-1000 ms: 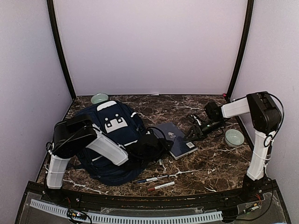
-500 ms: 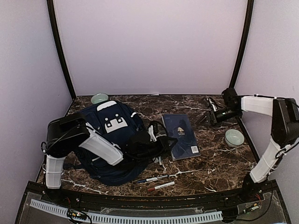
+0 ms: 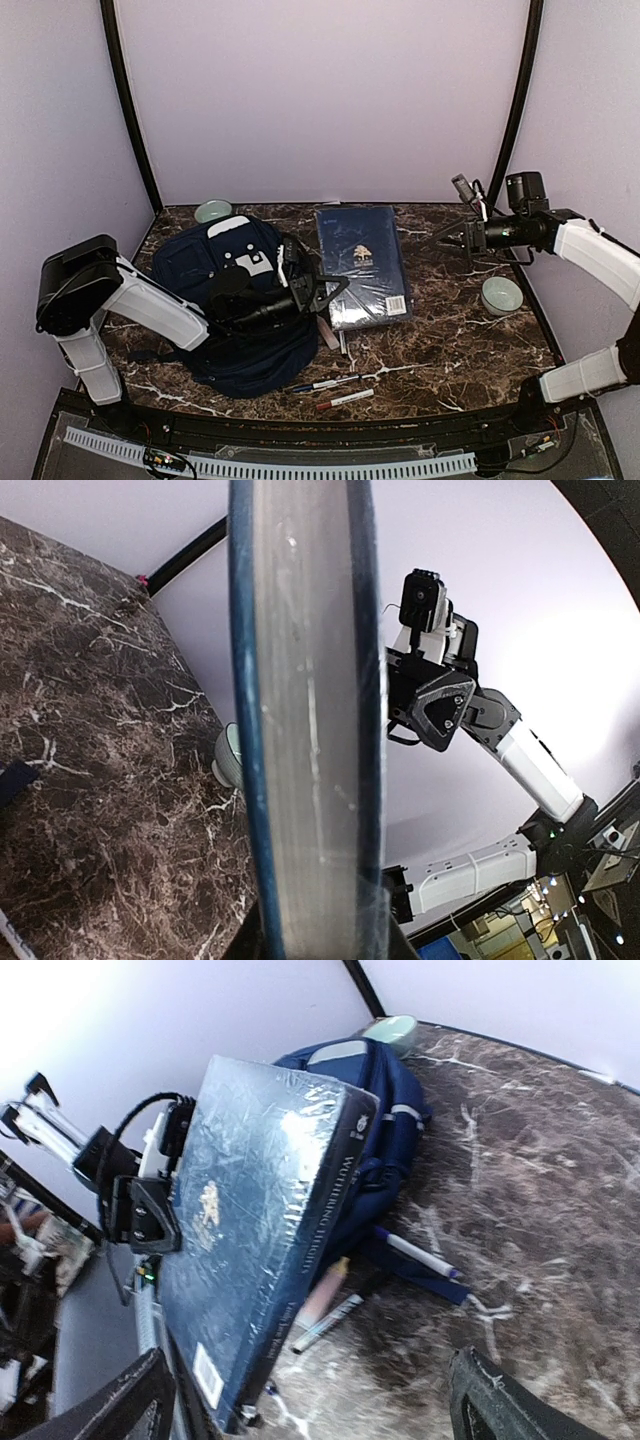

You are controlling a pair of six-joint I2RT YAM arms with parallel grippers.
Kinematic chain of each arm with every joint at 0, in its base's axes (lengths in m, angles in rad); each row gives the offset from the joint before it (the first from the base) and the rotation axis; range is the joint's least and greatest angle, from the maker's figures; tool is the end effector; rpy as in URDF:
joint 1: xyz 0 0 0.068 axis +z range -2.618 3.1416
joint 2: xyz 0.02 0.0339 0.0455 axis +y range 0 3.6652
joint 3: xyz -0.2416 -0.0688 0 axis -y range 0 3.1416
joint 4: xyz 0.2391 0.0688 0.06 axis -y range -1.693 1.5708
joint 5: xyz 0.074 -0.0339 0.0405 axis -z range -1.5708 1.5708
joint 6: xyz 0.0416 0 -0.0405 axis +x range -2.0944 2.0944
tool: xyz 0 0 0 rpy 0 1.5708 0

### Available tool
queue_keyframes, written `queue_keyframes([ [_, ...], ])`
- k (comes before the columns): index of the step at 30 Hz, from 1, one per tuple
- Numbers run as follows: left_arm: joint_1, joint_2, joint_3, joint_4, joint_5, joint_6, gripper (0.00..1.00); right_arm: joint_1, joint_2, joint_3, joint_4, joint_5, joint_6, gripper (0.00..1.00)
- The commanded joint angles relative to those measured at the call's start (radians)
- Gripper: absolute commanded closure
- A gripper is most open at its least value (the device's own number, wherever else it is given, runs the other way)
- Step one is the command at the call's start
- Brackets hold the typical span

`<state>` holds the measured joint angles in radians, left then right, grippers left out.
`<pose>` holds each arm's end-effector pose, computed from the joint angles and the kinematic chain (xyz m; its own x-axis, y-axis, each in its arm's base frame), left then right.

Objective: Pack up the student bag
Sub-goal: Pass from the left arm to the right

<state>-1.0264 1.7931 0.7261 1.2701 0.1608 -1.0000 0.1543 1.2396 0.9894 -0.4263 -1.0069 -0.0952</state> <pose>0.1776 -0.3062 0.1919 -0.7224 -0.4105 -0.5564 0.5880 0.0585 -0.8067 0.2545 0.0752 0.2807 -0.5461 -0.1364 -0.8265 -0.7888 0.4158 0.4526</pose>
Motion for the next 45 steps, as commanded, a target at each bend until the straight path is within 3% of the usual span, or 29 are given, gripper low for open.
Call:
queue_keyframes([
  [1, 0.001, -0.187, -0.063, 0.195, 0.001, 0.115, 1.00, 0.093, 0.042, 0.002, 0.076, -0.142, 0.098, 0.12],
  [5, 0.003, -0.265, -0.126, 0.201, -0.015, 0.174, 1.00, 0.176, 0.084, -0.005, 0.204, -0.156, 0.260, 0.17],
  [12, 0.015, -0.337, -0.190, 0.254, -0.033, 0.200, 1.00, 0.345, 0.156, 0.015, 0.309, -0.151, 0.348, 0.20],
  [19, 0.015, -0.352, -0.254, 0.342, -0.148, 0.215, 1.00, 0.449, 0.160, -0.061, 0.619, -0.136, 0.565, 0.26],
  [26, 0.015, -0.352, -0.304, 0.391, -0.214, 0.202, 1.00, 0.493, 0.204, -0.050, 0.699, -0.108, 0.626, 0.36],
  [36, 0.015, -0.273, -0.283, 0.470, -0.211, 0.133, 1.00, 0.538, 0.266, 0.005, 0.661, -0.087, 0.618, 0.49],
  [45, 0.015, -0.239, -0.280, 0.471, -0.225, 0.104, 1.00, 0.538, 0.248, -0.015, 0.743, -0.123, 0.693, 0.87],
])
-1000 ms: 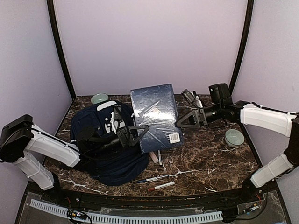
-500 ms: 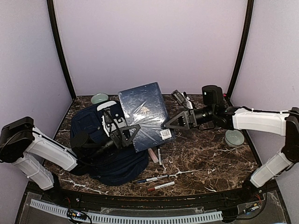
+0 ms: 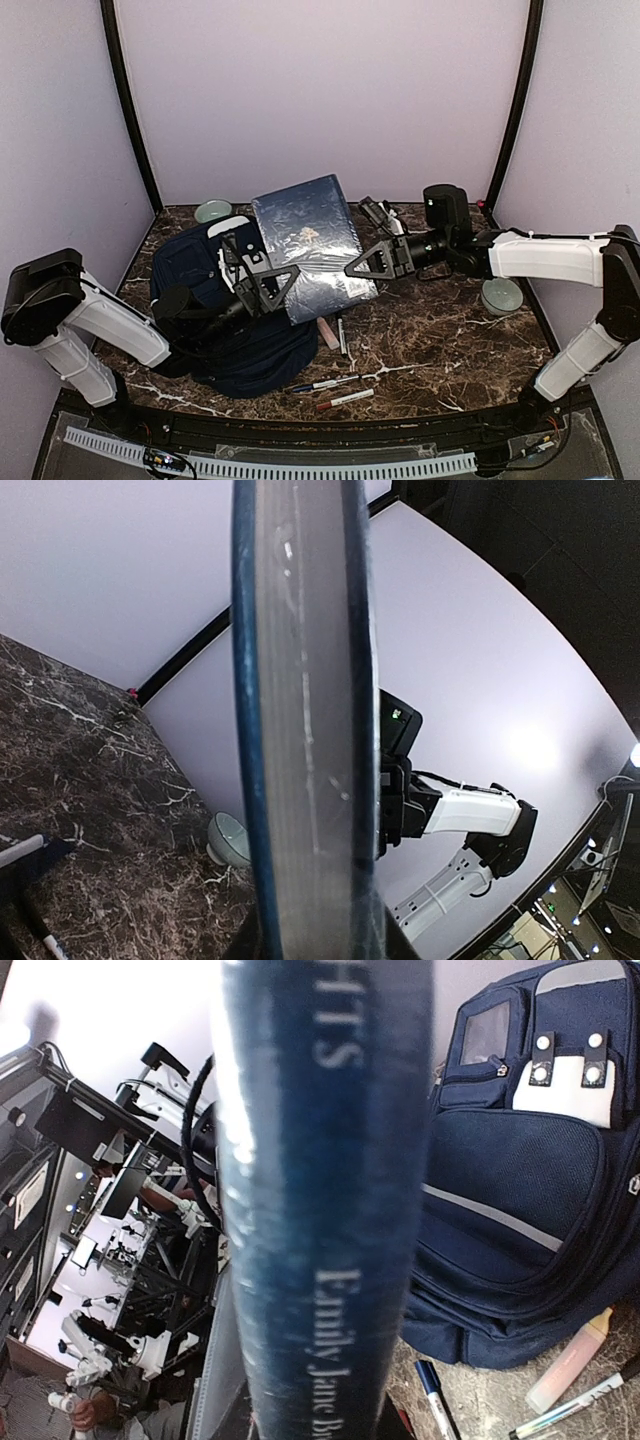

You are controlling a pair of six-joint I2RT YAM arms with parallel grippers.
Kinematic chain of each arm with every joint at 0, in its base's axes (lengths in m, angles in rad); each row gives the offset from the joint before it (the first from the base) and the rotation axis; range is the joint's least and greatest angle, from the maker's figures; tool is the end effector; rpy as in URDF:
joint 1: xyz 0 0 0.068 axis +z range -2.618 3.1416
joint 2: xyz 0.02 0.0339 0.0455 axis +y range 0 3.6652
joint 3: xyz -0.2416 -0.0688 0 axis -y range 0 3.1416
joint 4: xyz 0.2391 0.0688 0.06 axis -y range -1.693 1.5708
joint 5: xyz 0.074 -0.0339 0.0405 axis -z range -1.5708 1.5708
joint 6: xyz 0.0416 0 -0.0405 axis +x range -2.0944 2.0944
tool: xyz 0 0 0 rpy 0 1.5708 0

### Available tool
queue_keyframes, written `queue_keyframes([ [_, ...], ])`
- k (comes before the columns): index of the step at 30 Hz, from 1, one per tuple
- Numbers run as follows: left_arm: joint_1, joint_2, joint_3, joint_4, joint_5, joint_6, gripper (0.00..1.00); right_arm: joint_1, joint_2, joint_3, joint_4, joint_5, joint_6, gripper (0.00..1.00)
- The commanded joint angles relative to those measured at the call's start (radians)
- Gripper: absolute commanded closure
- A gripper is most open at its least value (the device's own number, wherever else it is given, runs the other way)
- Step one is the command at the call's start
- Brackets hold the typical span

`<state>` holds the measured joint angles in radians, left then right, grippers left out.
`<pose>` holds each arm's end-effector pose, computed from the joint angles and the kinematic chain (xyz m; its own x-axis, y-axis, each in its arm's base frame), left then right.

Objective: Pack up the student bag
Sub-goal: Pass from the left arm to the right, then pick up the largest pocket of the bag from the student bag.

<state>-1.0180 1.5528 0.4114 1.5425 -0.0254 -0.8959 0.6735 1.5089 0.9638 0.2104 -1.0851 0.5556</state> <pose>0.1459 -0.2345 0.2078 -0.5266 -0.6330 -0.5675 0.6840 0.0810 -0.7250 0.2341 0.2339 0.2513 -0.7161 -0.2564 -0.6492 -0.6666 -0.0245 0.7450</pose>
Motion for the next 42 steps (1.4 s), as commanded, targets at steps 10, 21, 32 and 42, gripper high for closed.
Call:
queue_keyframes([
  [10, 0.023, -0.124, -0.039, -0.160, -0.090, -0.049, 0.43, -0.062, -0.032, 0.007, 0.149, -0.114, 0.126, 1.00],
  [21, -0.026, -0.421, 0.412, -1.739, -0.144, 0.415, 0.45, -0.201, -0.127, 0.058, -0.544, -0.057, -0.442, 1.00],
  [32, -0.122, -0.158, 0.696, -2.235, -0.133, 0.587, 0.53, -0.264, -0.147, 0.035, -0.774, 0.012, -0.674, 1.00],
  [42, -0.194, 0.152, 0.836, -2.366, -0.240, 0.579, 0.44, -0.294, -0.099, 0.014, -0.867, 0.007, -0.784, 1.00],
])
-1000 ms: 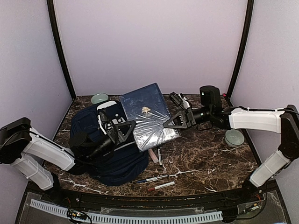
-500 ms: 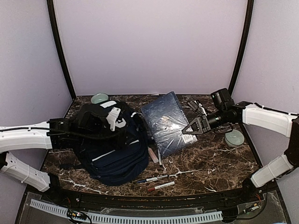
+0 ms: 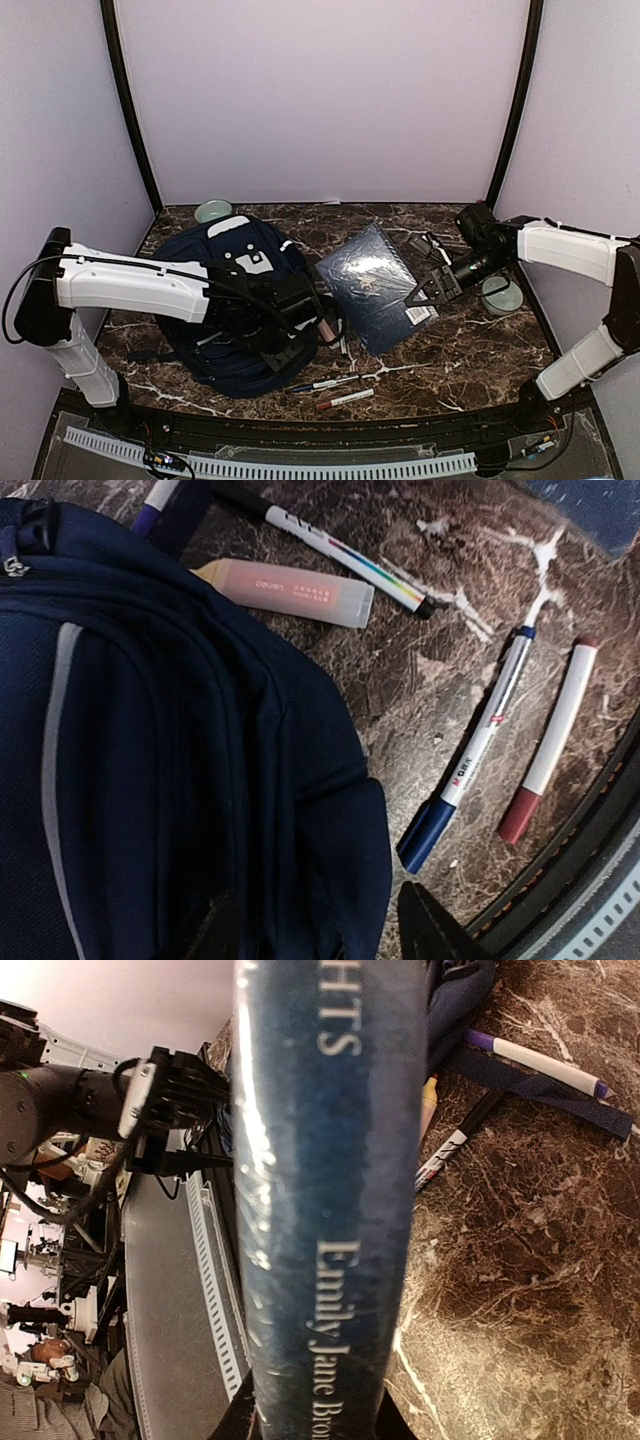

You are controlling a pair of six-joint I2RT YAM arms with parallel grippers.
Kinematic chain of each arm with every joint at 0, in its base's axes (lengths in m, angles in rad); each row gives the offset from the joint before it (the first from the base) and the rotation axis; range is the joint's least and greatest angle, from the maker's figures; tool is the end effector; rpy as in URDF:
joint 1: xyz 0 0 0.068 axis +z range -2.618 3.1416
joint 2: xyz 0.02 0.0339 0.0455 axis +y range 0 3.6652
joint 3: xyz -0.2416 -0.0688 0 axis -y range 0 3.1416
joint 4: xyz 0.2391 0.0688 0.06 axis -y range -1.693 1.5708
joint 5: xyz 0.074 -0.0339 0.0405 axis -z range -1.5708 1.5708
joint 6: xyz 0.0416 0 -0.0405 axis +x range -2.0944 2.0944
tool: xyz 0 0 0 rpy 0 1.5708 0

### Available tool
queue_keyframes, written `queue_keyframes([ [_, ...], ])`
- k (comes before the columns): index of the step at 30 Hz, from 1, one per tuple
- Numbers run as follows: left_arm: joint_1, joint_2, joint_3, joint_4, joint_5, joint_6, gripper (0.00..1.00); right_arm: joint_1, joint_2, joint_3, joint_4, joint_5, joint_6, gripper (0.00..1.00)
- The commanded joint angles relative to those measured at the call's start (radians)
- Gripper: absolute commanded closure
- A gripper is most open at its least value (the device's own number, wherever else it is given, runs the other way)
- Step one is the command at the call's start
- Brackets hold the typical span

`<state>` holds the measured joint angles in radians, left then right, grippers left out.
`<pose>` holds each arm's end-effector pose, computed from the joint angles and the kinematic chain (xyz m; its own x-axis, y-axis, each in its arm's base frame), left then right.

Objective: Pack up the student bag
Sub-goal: Pick up the largest pocket of the bag from the student bag.

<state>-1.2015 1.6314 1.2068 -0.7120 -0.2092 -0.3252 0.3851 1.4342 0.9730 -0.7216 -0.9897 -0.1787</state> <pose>0.1255 -0.3004 0.2068 -0.5917 0.6629 -0.4588 0.7299 0.6821 0.0441 0.2321 0.1316 0.2105 -0.7555 -0.4115 -0.5098 -0.6438 0.3219 0.6942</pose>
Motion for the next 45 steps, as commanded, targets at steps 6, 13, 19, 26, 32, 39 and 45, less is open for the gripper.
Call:
queue_keyframes([
  [6, -0.011, 0.148, 0.068, -0.166, -0.175, -0.053, 0.56, -0.005, -0.031, -0.011, 0.067, -0.087, -0.057, 1.00],
  [13, -0.011, 0.104, 0.092, -0.143, -0.184, -0.102, 0.39, -0.005, -0.038, -0.040, 0.095, -0.097, -0.045, 1.00],
  [19, 0.005, 0.071, 0.068, -0.104, -0.164, -0.115, 0.38, -0.004, -0.040, -0.044, 0.108, -0.104, -0.037, 1.00],
  [26, 0.043, 0.045, 0.013, -0.017, -0.097, -0.113, 0.61, -0.005, -0.056, -0.065, 0.140, -0.107, -0.016, 1.00],
  [32, 0.043, 0.092, 0.039, 0.012, -0.041, -0.082, 0.49, -0.004, -0.061, -0.071, 0.143, -0.105, -0.016, 1.00],
  [39, 0.051, 0.159, 0.088, -0.037, -0.109, -0.086, 0.58, -0.005, -0.073, -0.082, 0.156, -0.102, -0.015, 1.00],
  [45, 0.067, 0.187, 0.110, -0.066, -0.151, -0.080, 0.59, -0.005, -0.077, -0.092, 0.169, -0.103, -0.006, 1.00],
])
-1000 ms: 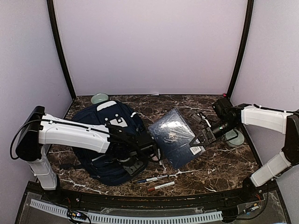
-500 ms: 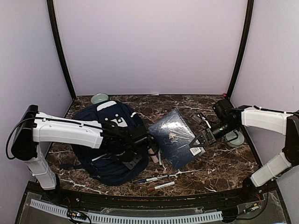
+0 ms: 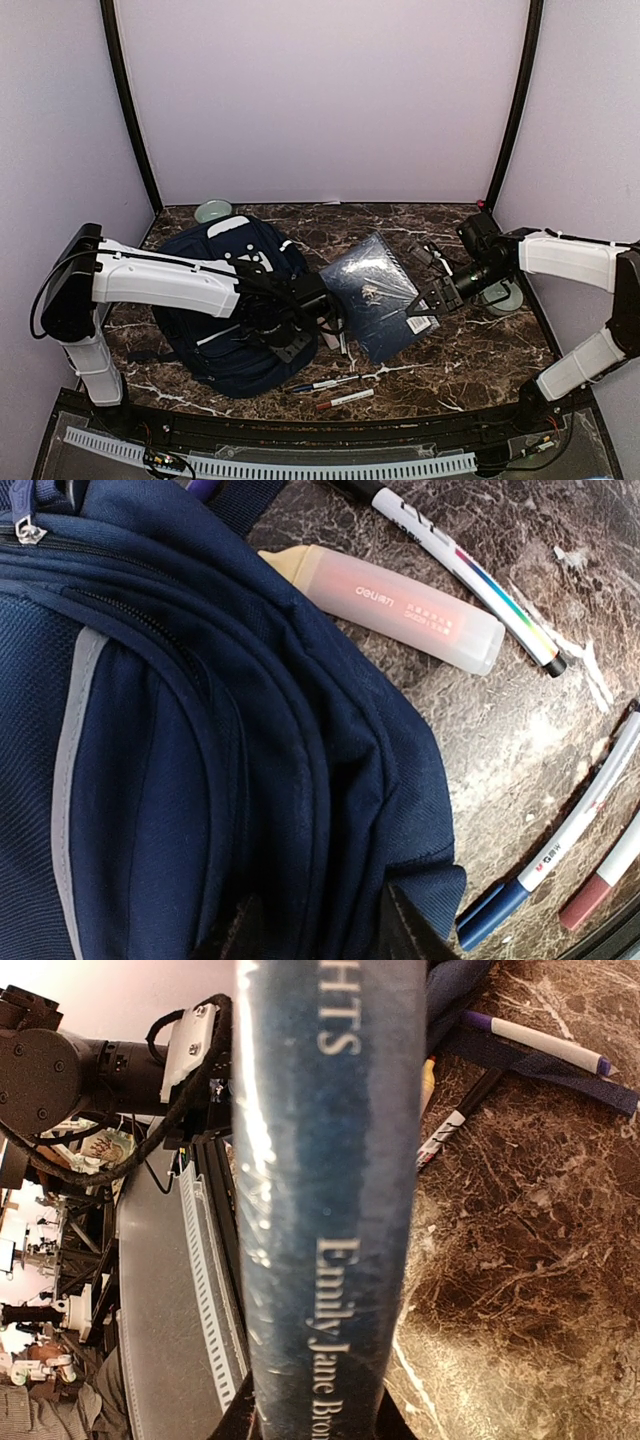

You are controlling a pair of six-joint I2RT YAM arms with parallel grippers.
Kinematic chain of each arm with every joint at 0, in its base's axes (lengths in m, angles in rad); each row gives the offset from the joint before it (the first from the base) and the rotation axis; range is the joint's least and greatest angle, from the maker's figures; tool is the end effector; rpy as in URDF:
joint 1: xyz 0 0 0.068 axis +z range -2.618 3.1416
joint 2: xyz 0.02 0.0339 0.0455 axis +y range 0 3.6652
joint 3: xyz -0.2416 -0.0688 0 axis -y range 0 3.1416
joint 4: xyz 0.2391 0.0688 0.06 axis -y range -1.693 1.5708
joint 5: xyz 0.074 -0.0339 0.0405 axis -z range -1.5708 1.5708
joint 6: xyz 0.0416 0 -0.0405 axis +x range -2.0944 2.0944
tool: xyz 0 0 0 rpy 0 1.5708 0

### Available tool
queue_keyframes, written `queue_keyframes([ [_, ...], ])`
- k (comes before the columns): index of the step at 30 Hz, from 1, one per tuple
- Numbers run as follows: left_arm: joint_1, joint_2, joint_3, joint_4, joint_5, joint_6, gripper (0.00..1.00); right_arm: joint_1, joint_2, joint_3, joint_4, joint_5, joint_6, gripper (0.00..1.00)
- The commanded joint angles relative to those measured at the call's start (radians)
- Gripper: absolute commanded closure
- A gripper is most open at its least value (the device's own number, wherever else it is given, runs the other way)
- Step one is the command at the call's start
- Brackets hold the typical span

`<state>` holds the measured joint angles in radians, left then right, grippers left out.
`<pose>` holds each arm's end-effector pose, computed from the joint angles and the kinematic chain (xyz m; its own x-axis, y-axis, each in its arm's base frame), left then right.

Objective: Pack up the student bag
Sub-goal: Pick up the largest pocket of the bag from the student bag.

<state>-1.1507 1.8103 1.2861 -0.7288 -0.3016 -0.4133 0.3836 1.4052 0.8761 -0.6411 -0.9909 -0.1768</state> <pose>0.1540 -0.3144 0.1724 -0.6898 0.6039 -0.3995 0.6082 0.7826 0.1329 0.2231 0.1276 0.1938 -0.7513 -0.4072 -0.5194 -0.6499 0.3194 0.6897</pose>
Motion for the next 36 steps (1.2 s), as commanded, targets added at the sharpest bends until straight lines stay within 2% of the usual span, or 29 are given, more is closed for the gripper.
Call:
queue_keyframes([
  [1, 0.016, 0.014, 0.032, -0.055, -0.060, 0.011, 0.57, -0.002, -0.048, 0.003, 0.090, -0.103, -0.006, 1.00],
  [3, 0.016, 0.024, 0.036, -0.060, -0.060, 0.009, 0.53, -0.003, -0.048, 0.001, 0.093, -0.101, -0.005, 1.00],
  [7, 0.016, 0.031, 0.039, -0.046, -0.047, 0.016, 0.61, -0.003, -0.045, -0.002, 0.105, -0.101, 0.003, 1.00],
  [11, 0.016, 0.056, 0.058, -0.078, -0.078, 0.009, 0.52, -0.003, -0.041, -0.002, 0.105, -0.102, 0.005, 1.00],
  [13, 0.016, 0.065, 0.069, -0.094, -0.076, 0.018, 0.57, -0.003, -0.041, -0.002, 0.102, -0.103, 0.005, 1.00],
  [17, 0.016, 0.038, 0.092, -0.113, -0.074, 0.022, 0.79, -0.004, -0.067, 0.016, 0.065, -0.076, -0.036, 1.00],
  [23, 0.016, -0.064, 0.158, -0.158, -0.111, 0.036, 0.95, -0.005, -0.111, 0.107, 0.022, -0.053, -0.013, 1.00],
  [28, 0.016, -0.149, 0.206, -0.181, -0.163, 0.047, 1.00, -0.003, -0.014, 0.323, -0.285, -0.096, -0.164, 1.00],
  [30, 0.016, -0.187, 0.206, -0.158, -0.144, 0.084, 1.00, -0.003, 0.004, 0.343, -0.358, -0.115, -0.215, 1.00],
  [32, 0.017, -0.224, 0.203, -0.138, -0.166, 0.106, 1.00, -0.002, -0.002, 0.307, -0.358, -0.131, -0.242, 1.00],
  [36, 0.043, -0.257, 0.231, -0.155, -0.209, 0.132, 1.00, 0.012, -0.024, 0.208, -0.257, -0.188, -0.171, 1.00],
])
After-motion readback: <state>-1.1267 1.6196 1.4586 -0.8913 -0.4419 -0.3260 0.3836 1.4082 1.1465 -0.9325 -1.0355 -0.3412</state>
